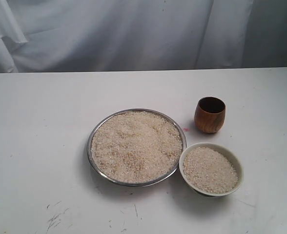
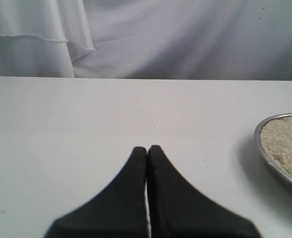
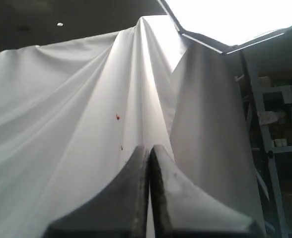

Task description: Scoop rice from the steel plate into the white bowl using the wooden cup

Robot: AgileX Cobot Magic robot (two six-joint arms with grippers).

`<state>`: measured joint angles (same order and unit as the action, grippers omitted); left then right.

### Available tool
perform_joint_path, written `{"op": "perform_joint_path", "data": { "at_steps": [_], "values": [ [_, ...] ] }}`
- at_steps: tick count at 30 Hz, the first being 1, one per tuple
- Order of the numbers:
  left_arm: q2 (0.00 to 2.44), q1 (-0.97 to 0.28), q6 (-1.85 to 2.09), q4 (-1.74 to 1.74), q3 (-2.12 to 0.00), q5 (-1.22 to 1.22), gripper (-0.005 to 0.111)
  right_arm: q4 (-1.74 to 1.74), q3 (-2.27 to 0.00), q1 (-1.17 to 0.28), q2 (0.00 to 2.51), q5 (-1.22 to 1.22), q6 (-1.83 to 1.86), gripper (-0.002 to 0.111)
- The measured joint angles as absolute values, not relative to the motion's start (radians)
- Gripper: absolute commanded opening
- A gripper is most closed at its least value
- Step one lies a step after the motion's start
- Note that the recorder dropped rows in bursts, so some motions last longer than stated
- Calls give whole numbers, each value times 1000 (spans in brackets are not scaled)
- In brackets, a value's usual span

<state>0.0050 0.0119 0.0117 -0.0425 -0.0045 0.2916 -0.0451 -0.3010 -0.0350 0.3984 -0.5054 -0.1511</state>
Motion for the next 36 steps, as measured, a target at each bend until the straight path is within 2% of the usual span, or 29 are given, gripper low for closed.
{"op": "perform_joint_path", "data": {
  "at_steps": [11,20,28,36],
  "values": [
    [5,12,12,-42,-5,292,0,-320,-381,-35,848,-726,-260,0],
    [5,12,12,-42,-5,292,0,-337,-381,-35,1125,-734,-258,0],
    [5,12,12,-42,-5,292,0,-337,-381,-35,1301,-732,-213,0],
    [5,12,12,-42,-5,292,0,-331,-381,-35,1338,-732,-210,0]
  ]
}}
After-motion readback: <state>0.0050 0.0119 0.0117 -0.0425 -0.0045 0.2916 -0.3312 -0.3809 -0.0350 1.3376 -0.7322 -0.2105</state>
